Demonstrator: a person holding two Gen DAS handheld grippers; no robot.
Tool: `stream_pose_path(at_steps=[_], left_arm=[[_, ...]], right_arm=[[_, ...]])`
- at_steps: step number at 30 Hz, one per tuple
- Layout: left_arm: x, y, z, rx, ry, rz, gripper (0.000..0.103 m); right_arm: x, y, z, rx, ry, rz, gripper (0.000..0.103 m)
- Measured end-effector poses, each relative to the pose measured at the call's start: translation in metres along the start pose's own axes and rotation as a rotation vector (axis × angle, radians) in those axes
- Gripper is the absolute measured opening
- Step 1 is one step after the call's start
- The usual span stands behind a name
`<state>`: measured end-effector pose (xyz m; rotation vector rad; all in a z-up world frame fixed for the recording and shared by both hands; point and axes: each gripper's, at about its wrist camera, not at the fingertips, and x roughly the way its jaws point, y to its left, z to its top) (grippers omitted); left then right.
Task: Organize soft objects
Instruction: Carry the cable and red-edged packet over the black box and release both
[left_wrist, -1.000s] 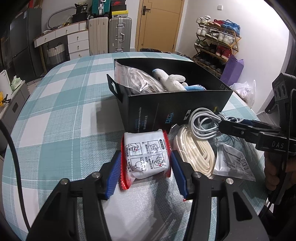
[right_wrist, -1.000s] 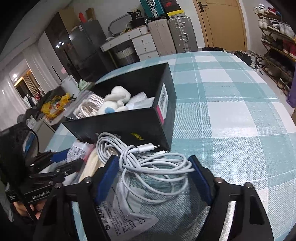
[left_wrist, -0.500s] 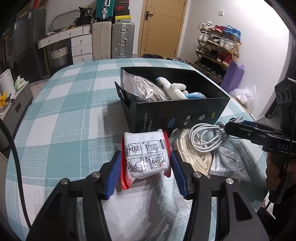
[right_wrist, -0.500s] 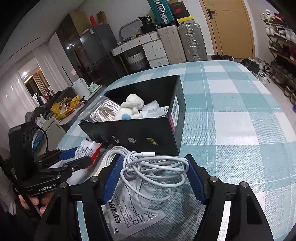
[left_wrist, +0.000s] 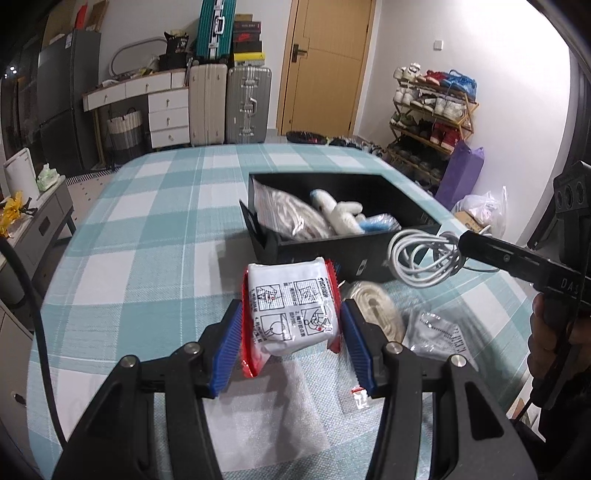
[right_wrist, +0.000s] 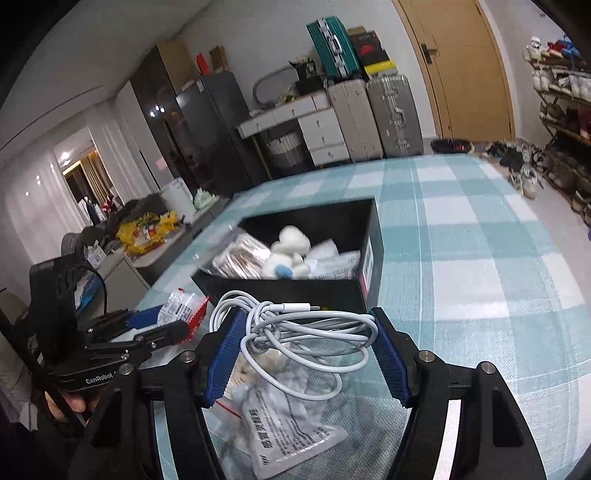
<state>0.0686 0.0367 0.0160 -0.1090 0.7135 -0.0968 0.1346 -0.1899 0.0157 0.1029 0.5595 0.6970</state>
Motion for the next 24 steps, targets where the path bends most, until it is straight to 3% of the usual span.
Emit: stream_pose_path(at_steps=[8,24], left_arm=[[-0.018,-0.003,0.014,0.013,-0.073,0.008,0.052],[-0.009,-0.012,0.055,0.012,-0.131,0.025,0.052]], right_arm=[[-0.027,0.014,0.014,-0.01,-0.128,-0.025,0.068],[-0.026,0.019,0.029,0.024,-0.184,-0.171,0.068]])
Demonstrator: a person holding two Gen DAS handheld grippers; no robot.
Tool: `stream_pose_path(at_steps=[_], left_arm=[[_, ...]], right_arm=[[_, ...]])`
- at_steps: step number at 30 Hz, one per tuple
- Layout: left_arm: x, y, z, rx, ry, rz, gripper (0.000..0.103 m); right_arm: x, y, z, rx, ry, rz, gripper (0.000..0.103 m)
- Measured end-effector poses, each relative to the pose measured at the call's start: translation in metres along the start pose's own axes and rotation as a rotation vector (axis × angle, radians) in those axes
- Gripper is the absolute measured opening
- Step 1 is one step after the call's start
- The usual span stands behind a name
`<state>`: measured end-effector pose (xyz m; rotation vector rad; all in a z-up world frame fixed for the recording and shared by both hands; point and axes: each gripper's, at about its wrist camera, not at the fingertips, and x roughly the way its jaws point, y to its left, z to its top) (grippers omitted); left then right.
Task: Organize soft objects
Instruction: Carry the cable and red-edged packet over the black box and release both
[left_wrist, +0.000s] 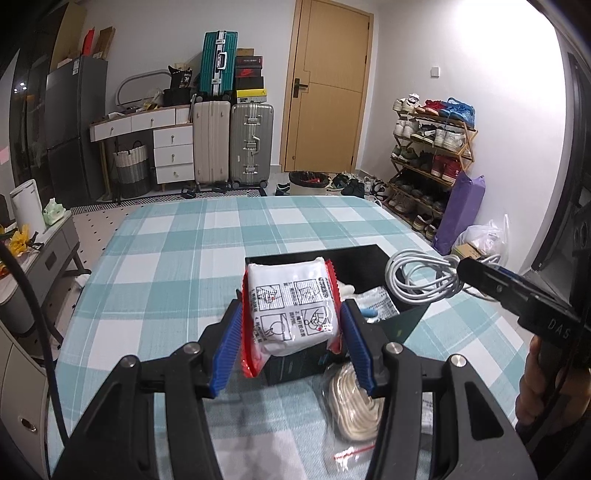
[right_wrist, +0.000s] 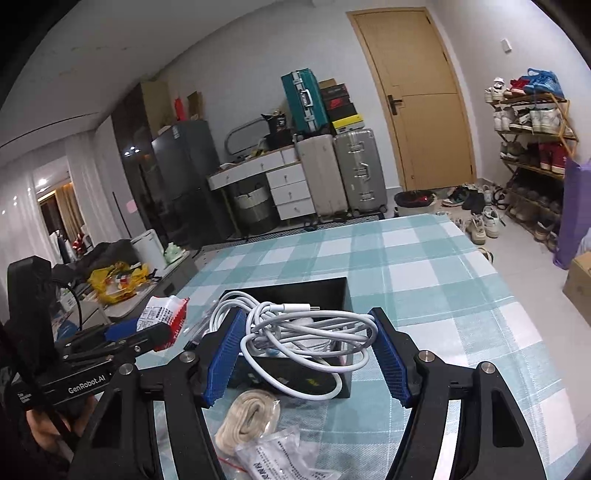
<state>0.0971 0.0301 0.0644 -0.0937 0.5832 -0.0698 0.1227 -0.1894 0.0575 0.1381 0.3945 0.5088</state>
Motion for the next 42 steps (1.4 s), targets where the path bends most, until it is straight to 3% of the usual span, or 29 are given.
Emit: stream_pose_path(at_steps=[20,35,42], left_arm=[[0.033,-0.007,0.018,0.03,0.004,0.029,0.052],[0.069,-0.012,0.017,0.062,0.044,0.055,0.052],[0.08,-0.01,0.011,0.066,0.069,0.049,0.052]], right_arm=[[0.035,0.002,0.015,-0.018,-0.012,-0.156,0.068],[0.078,0.017,0.016,-0.142,0.019,-0.274,0.066],[0.096,0.021,0.014,-0.177,0.038,-0.263,0.066]])
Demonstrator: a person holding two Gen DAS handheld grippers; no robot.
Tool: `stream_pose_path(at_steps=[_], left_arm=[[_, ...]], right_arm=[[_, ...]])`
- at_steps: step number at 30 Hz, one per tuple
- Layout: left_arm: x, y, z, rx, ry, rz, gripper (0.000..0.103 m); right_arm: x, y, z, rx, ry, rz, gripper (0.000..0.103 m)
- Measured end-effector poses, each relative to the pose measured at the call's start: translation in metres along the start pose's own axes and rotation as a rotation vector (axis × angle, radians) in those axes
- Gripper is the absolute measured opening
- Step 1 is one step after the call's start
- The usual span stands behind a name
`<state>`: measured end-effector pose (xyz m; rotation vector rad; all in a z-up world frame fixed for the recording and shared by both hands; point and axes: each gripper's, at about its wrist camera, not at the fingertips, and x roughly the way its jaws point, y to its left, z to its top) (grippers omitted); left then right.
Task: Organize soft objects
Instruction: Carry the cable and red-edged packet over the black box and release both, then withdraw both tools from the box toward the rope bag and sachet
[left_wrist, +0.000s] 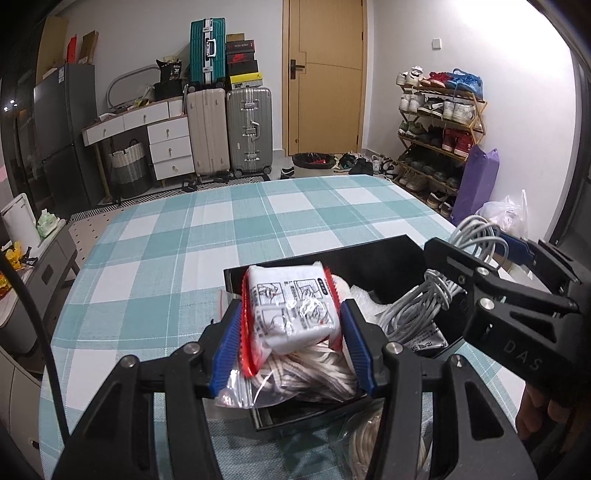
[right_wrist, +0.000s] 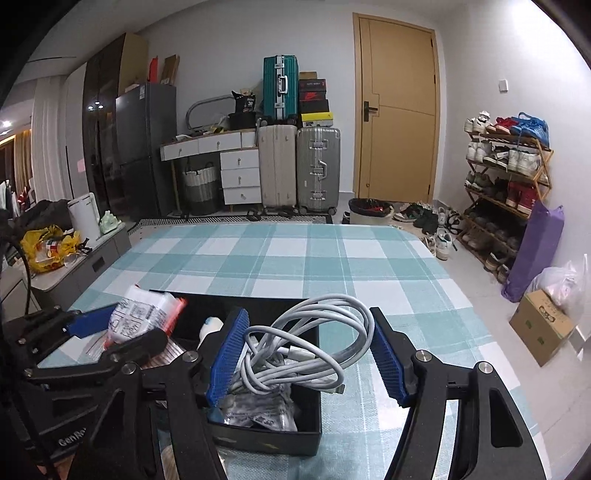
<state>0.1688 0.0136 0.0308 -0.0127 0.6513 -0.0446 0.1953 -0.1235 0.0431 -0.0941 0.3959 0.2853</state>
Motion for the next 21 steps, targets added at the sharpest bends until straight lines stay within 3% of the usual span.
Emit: stream_pose_path(at_steps=[13,15,17,19,21], left_arm=[[-0.002,0.005,-0.001,-0.015,-0.003,-0.035,0.056],[-0.005,0.006,-0.001,-0.023,-0.004,-0.044,0.058],[-0.009,0.005,-0.002,-0.021,-0.008,-0.046,0.064],[-0.015,0.004,-0.003,-0.019,-0.017,-0.046,0.078],[-0.021,0.003,-0.005,-0.019,-0.023,-0.039,0.085]], right_arm=[[0.028,0.01,0.001,-0.099,0.059,0.112,0.067],[0.023,0.002,0.003,-0.078,0.059,0.147,0.076],[0.016,-0.005,0.002,-0.077,0.052,0.129,0.085],[0.009,-0.011,0.001,-0.077,0.06,0.132,0.091],[0.001,-0.016,-0.002,-0.079,0.067,0.127,0.097]])
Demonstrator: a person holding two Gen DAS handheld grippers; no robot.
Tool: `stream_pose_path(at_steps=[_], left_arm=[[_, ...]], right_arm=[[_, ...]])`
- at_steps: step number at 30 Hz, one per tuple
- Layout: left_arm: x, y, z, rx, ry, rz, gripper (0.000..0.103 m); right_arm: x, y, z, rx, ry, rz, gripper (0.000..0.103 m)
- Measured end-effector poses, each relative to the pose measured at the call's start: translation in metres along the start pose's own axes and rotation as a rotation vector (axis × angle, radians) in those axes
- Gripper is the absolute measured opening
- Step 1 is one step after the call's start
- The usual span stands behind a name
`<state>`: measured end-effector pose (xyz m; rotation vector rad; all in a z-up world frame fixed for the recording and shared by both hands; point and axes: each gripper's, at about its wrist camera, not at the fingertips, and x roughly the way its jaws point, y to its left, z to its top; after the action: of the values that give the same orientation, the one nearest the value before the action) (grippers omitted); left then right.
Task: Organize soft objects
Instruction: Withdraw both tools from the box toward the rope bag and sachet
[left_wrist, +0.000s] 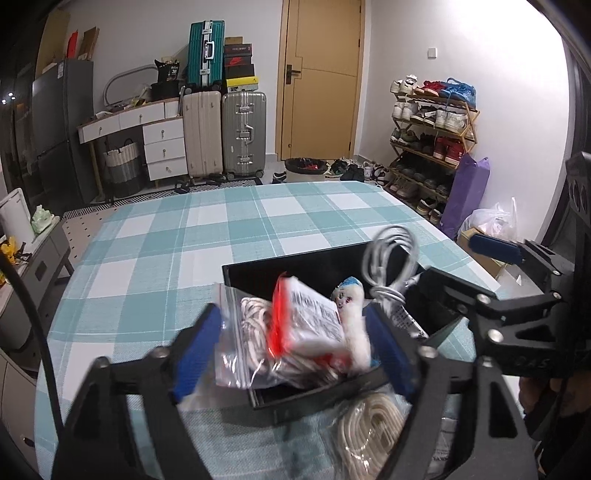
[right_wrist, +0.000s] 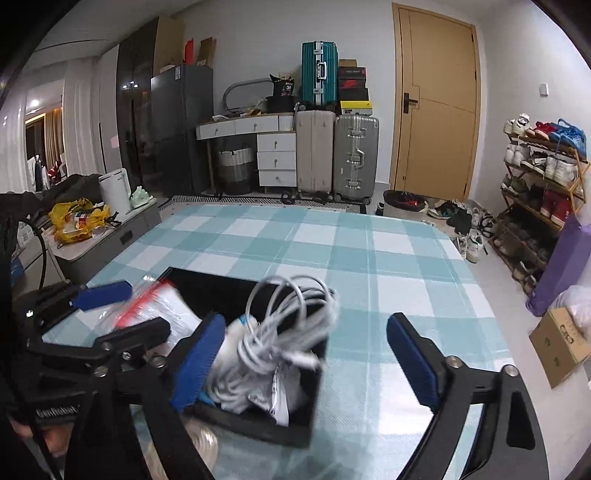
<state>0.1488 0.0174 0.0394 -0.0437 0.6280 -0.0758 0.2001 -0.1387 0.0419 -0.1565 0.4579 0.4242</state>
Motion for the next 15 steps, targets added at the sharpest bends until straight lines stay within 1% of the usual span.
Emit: stream_pose_path(at_steps=[2,4,6,8,15], left_arm=[[-0.008,-0.002,-0.003,0.007,-0.005,0.0,0.089],[-0.017,-0.005,-0.005,0.02,-0.019,0.007,0.099],[-0.024,-0.008,-0.008,0.027,-0.036,0.022,0.103],[-0.031,-0.01,-0.011,0.03,-0.045,0.029,0.103],[-0.044,-0.015,-0.023,0.021,-0.031,0.038,0.103]], right_arm=[[-0.009,-0.002,-0.007,-0.012,0.007,-0.004,0.101],[-0.017,-0.004,-0.014,-0.022,0.019,0.0,0.102],[-0.027,-0.006,-0.022,-0.02,0.028,0.01,0.102],[-0.034,-0.008,-0.028,-0.011,0.032,0.032,0.102],[-0.06,-0.01,-0.042,-0.009,0.039,0.091,0.102]])
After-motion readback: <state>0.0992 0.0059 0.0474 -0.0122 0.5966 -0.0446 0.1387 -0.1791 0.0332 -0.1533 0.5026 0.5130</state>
